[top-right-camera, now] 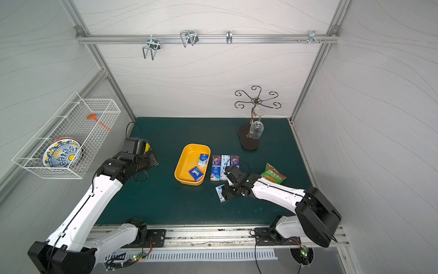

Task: Take the pocket tissues out of the storage box
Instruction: Place the pocket tissues at the center of the board.

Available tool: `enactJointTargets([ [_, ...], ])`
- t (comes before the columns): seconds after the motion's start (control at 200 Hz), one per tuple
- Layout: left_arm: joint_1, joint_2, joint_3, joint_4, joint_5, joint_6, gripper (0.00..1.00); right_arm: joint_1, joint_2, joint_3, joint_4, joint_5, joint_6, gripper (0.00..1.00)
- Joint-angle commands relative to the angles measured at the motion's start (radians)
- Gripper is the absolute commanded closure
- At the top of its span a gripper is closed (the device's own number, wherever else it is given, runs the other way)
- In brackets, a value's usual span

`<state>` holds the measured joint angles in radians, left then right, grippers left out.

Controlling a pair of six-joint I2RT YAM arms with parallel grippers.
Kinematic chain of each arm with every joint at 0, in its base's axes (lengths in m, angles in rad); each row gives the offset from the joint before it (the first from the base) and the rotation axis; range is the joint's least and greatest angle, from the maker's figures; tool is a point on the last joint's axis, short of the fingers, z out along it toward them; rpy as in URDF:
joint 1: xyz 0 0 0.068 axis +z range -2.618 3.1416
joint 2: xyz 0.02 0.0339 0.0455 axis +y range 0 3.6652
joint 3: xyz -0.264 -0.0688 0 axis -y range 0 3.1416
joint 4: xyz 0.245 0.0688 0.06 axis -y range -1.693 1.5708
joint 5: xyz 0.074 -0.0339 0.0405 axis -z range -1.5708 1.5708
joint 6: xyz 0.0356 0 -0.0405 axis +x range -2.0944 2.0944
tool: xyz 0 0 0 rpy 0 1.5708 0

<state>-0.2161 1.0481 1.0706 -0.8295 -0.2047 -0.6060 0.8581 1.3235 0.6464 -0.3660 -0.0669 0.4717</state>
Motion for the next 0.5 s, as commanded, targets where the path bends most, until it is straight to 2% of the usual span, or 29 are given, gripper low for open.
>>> enactJointTargets([
  [0.0, 0.006, 0.004, 0.039, 0.032, -0.003, -0.008, 0.54, -0.021, -0.032, -0.037, 0.096, -0.085, -0.013, 0.35],
  [0.49, 0.006, 0.006, 0.035, 0.035, -0.004, -0.008, 0.54, -0.057, 0.005, -0.024, 0.138, -0.136, -0.014, 0.35],
])
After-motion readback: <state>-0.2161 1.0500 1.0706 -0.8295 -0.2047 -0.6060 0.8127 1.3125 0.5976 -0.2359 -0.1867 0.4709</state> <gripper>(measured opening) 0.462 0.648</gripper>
